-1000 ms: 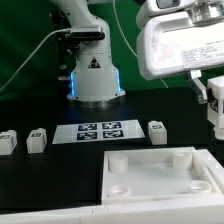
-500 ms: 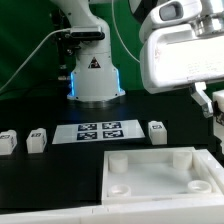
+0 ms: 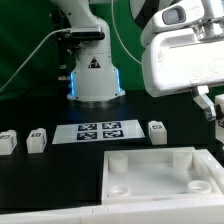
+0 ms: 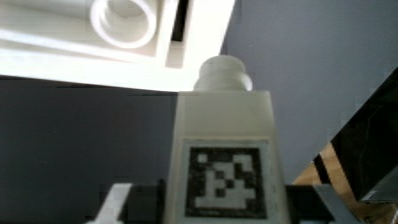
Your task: Assemble one leg
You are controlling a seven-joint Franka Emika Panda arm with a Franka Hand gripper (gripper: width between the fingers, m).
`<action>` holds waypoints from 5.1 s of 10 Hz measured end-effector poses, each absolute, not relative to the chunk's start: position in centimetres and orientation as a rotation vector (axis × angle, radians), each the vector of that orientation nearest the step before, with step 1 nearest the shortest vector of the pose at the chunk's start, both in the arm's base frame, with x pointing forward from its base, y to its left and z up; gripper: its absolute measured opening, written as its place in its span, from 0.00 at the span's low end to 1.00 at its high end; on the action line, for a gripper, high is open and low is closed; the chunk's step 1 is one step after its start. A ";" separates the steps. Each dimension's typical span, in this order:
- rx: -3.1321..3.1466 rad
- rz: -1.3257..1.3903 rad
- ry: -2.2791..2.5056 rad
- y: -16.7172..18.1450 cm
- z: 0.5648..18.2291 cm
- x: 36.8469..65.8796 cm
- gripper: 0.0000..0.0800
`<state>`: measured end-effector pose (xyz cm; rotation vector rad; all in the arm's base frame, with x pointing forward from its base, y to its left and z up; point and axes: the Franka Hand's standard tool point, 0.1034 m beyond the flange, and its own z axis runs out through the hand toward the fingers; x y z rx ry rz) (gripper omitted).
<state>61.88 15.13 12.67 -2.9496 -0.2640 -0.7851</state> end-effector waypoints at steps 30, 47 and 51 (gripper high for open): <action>-3.002 -0.825 -0.469 10.9 7.0 62.7 0.37; -3.098 -0.363 -0.499 12.1 8.6 61.6 0.81; -3.140 0.265 -0.500 12.2 9.3 61.5 0.81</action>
Offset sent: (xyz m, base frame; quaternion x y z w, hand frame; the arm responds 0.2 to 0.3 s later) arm 0.0244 -0.0401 -0.0010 -0.0218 -0.0142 -0.0546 0.9982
